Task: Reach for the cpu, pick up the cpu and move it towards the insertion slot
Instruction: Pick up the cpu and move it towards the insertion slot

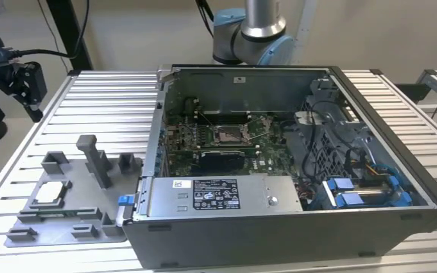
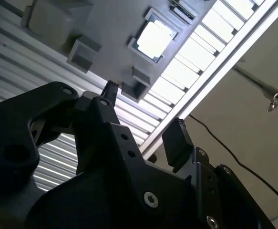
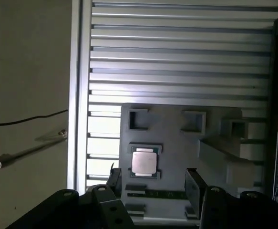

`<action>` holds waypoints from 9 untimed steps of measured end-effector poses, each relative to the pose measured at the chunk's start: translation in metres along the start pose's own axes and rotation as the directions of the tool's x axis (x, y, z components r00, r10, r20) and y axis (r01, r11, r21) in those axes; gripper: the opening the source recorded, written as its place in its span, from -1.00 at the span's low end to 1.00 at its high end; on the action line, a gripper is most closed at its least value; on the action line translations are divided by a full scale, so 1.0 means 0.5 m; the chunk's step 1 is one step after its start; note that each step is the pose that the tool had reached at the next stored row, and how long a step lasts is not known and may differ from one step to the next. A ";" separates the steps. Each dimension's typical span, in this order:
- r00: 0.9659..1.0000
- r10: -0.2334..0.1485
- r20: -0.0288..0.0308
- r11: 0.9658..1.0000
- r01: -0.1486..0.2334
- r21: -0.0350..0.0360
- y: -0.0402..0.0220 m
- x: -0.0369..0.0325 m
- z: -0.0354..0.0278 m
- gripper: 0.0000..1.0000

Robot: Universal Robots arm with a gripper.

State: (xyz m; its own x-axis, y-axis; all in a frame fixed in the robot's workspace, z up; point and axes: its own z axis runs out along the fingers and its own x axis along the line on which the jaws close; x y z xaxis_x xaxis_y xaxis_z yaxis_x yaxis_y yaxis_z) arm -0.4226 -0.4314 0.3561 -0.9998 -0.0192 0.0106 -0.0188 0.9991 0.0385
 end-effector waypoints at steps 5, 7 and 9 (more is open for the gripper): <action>1.000 0.000 0.000 1.000 0.000 0.000 0.000 0.000 0.013 1.00; 1.000 0.000 0.000 1.000 0.000 0.000 0.000 0.000 0.013 1.00; 1.000 0.000 0.000 1.000 0.000 0.000 0.000 0.000 0.013 1.00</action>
State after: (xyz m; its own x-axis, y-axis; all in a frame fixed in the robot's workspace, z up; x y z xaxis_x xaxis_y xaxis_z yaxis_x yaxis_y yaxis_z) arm -0.4227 -0.4314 0.3494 -0.9998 -0.0191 0.0107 -0.0186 0.9991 0.0383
